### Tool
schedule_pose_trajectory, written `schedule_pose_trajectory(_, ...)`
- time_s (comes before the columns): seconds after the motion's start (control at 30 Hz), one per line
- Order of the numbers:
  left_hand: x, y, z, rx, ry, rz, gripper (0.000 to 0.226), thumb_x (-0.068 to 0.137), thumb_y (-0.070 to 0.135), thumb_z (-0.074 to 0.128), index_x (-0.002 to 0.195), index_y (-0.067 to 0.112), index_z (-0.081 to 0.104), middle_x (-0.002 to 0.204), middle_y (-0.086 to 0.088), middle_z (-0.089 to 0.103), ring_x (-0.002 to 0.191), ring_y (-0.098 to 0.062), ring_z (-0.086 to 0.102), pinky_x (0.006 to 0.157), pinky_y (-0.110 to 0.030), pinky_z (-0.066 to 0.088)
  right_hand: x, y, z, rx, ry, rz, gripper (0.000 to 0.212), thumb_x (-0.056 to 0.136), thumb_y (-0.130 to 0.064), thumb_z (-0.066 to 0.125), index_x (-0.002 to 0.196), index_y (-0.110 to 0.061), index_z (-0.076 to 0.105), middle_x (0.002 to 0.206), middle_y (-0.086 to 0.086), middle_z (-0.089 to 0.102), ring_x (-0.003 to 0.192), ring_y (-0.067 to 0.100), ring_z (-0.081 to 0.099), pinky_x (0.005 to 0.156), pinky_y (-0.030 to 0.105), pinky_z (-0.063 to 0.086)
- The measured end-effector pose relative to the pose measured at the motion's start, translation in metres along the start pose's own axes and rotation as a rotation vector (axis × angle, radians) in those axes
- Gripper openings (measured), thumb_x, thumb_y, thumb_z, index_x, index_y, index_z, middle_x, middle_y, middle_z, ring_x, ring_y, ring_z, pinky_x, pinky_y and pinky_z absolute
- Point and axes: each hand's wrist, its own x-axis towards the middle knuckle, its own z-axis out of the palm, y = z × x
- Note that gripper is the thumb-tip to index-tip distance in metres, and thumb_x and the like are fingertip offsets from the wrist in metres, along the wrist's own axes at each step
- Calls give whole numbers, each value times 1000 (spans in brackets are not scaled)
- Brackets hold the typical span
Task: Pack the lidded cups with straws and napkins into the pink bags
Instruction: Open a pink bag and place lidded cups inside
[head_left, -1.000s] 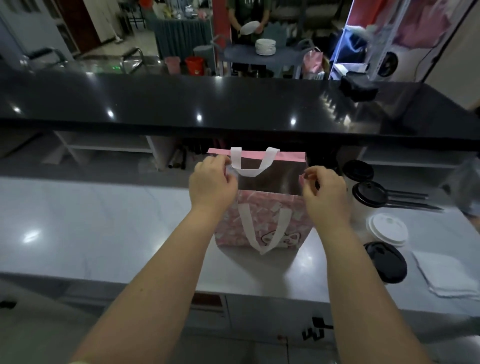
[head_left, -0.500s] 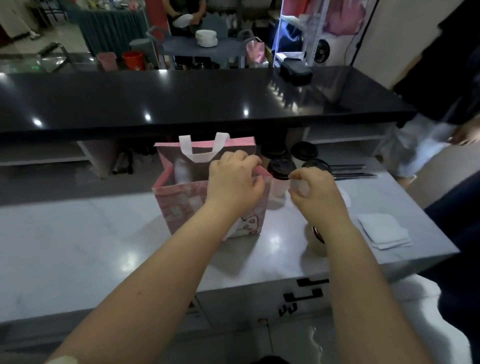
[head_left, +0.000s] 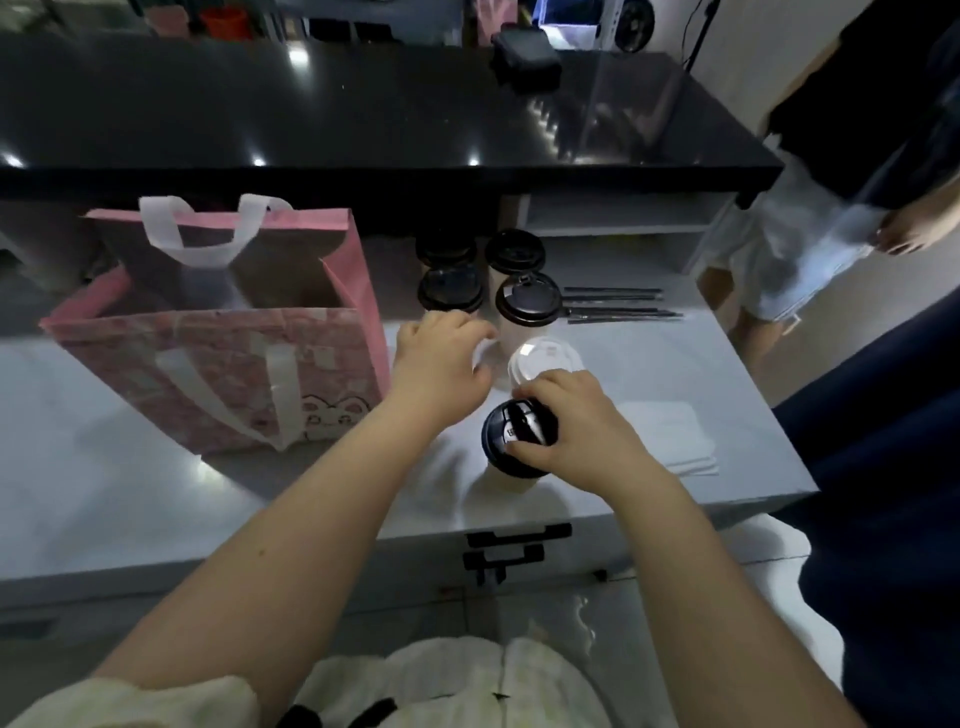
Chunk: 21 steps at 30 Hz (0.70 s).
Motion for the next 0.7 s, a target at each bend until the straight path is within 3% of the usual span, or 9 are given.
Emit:
schedule_pose_trajectory(0.2, -38, -18, 30, -117, -80, -166, 41, 88, 19, 57, 128, 26, 58, 133, 5, 54, 131, -19, 35, 104, -37, 31, 1, 2, 18, -87, 22, -173, 69, 67, -63, 70, 125, -27, 58, 125, -7, 52, 116, 23, 38, 98, 37, 34)
schedule_pose_trajectory(0.37, -54, -20, 27, -77, -48, -168, 40, 87, 15, 59, 126, 21, 61, 128, 1, 58, 125, -24, 45, 101, -42, 34, -4, 3, 29, -204, -50, -221, 84, 68, -59, 69, 141, -35, 36, 144, -6, 34, 130, 26, 22, 105, 40, 13)
schedule_pose_trajectory(0.5, -63, -19, 27, -67, -27, -180, 42, 85, 12, 59, 126, 19, 61, 128, -1, 60, 124, -26, 48, 102, -46, 37, -5, 5, 32, -221, -46, -246, 83, 74, -43, 72, 146, -32, 32, 149, -2, 31, 128, 27, 22, 99, 39, 14)
schedule_pose_trajectory(0.7, -84, -28, 25, -14, -58, -202, 48, 85, 13, 60, 133, 19, 56, 128, 0, 61, 120, -27, 50, 98, -50, 42, -15, -11, 41, -197, -51, -310, 80, 77, -45, 70, 147, -28, 35, 144, -1, 39, 125, 30, 30, 103, 41, 21)
